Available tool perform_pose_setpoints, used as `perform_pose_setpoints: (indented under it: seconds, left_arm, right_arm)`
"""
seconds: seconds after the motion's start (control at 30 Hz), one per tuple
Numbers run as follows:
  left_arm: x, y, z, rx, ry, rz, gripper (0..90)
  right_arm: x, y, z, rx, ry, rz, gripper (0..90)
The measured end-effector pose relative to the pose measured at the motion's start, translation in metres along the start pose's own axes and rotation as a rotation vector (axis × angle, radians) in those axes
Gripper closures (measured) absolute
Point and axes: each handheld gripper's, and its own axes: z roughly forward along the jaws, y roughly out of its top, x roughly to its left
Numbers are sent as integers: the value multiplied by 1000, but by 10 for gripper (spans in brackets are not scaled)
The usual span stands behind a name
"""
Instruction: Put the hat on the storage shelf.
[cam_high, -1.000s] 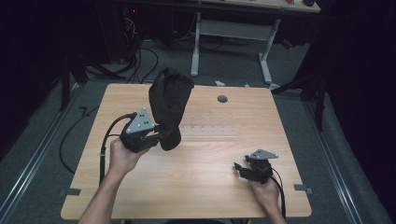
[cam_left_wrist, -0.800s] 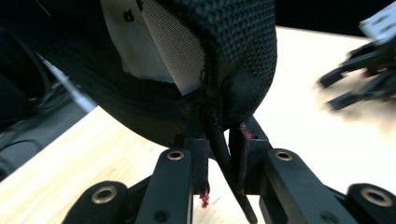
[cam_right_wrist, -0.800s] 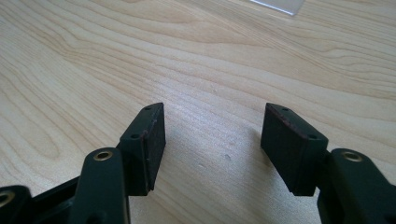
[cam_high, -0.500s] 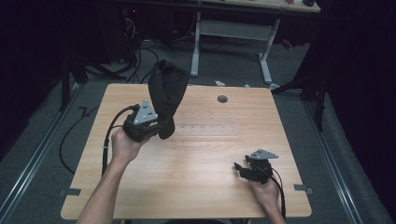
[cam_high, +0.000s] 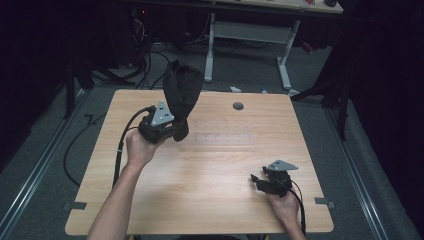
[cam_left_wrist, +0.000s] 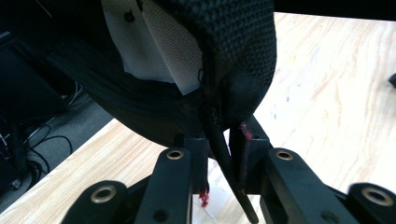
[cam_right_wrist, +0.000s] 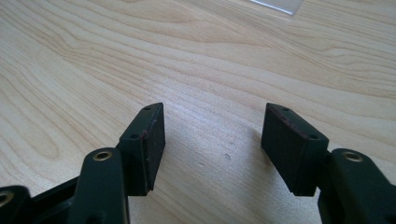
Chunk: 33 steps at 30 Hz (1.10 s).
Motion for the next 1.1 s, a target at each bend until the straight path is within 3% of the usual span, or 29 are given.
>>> perform_pose_setpoints:
  seconds: [0.2,0.63,0.77,0.93,1.1]
  left_arm:
    - [2,-6,5,2,3,31,777]
    - [23,-14,-1,-20,6,-51,763]
    - [30,-15,-4,4,18,-52,760]
    - [32,-27,0,59,33,-48,760]
    - [33,-32,-2,43,41,-78,757]
  right_arm:
    - [0,0,0,0,0,2,400]
    - [0,0,0,-1,1,3,400]
    - [0,0,0,-1,1,1,400]
    - [0,0,0,0,1,4,400]
    - [0,0,0,0,1,2,398]
